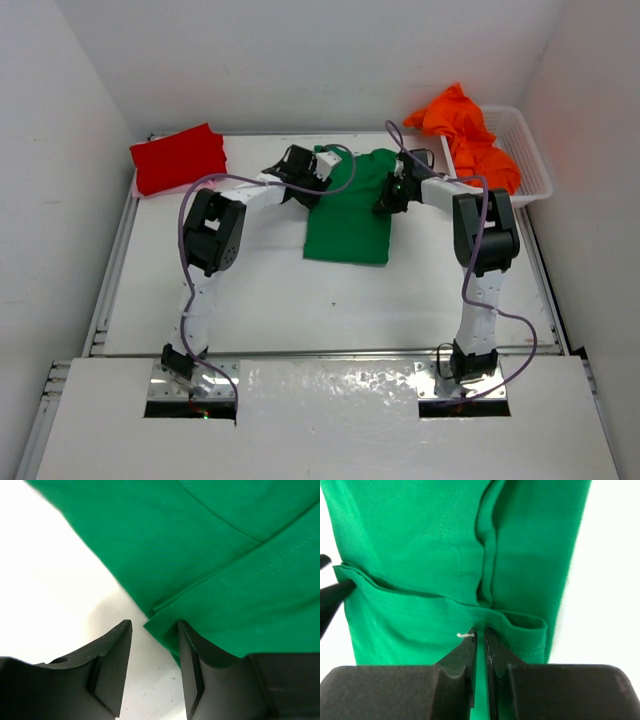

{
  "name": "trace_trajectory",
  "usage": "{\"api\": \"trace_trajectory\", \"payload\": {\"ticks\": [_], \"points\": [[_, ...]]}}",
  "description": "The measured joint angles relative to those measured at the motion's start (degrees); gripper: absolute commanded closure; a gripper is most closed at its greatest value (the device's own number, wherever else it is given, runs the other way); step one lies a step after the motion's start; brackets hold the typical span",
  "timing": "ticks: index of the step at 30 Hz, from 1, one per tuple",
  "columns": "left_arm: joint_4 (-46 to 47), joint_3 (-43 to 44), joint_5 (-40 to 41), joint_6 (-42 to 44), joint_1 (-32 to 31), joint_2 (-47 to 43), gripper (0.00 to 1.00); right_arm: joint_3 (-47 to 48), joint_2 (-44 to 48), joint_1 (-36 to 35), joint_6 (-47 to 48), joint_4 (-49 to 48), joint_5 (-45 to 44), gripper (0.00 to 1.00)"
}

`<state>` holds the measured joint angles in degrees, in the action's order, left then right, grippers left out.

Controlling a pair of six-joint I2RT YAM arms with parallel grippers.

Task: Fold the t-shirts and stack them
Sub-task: Grab one side of the 2/3 rectangular tshirt with both arms

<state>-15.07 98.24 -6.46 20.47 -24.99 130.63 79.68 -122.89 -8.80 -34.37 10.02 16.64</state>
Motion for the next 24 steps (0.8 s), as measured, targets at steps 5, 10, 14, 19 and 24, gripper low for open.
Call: {"api": "trace_trajectory", "payload": {"ticks": [5,10,14,19,24], "points": [[0.33,0.02,2.73,-0.81,0.46,0.0,0.6,2.1,0.0,0.15,2.12,3.08,-1.62,0.87],[-0.63,1.27,3.85,-0.07,1.46,-0.15,0.59,6.73,0.0,0.42,5.07,8.09,-3.67,0.74],[-3.76,1.4,1.86,5.53,1.75,-3.98,0.58,9.09,2.1,0.46,7.72,13.44,-6.6,0.56],[-8.94,-8.0,-1.75,23.1,-0.13,-18.99,0.55,-1.18,13.7,0.42,8.63,17.38,-7.26,0.47],[-13.77,-18.84,-4.96,38.23,-5.42,-27.69,0.47,-15.26,22.69,-0.83,5.75,16.76,-4.55,0.39]]}}
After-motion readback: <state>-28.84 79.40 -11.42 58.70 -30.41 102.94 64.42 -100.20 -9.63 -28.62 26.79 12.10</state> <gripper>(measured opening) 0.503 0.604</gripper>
